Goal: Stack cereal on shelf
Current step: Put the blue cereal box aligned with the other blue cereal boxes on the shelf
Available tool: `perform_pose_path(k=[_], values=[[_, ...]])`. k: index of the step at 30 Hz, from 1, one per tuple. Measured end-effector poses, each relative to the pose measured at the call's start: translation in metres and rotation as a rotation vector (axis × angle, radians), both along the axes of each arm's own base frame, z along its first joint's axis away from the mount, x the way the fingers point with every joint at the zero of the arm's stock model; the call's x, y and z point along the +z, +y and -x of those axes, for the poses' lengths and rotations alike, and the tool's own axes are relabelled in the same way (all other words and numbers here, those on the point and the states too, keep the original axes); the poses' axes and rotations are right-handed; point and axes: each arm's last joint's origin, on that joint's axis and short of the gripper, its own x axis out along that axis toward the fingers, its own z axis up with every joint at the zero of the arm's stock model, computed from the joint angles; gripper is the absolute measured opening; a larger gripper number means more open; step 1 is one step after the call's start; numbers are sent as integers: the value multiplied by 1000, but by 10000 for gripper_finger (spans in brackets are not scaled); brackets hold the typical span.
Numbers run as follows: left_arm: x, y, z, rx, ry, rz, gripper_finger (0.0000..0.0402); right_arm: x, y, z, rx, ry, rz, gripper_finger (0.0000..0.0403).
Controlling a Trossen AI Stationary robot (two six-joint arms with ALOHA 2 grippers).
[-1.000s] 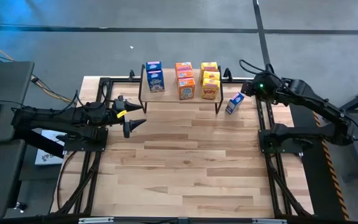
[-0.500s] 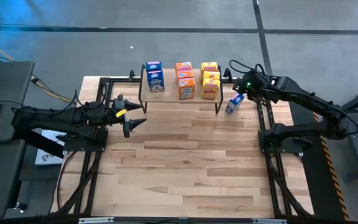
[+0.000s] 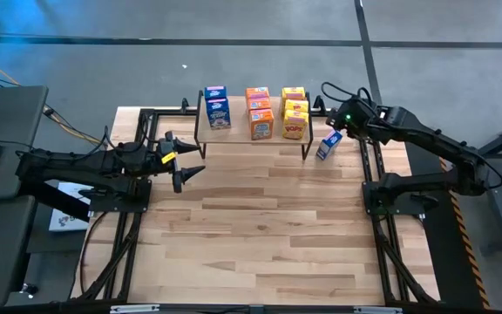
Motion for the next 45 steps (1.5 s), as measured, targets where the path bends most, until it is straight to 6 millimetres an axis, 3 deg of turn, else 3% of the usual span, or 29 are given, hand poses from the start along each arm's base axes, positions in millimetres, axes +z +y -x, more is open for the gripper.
perform_pose_path(k=[20,35,45], values=[[1,0,0,-8,1,-54,317,-2,0,1,-45,8,-18,227],[1,0,0,-9,3,-60,317,-28,-13,-27,-73,72,-155,227],[1,0,0,-10,5,-63,317,-38,-18,-33,-208,79,-170,227]])
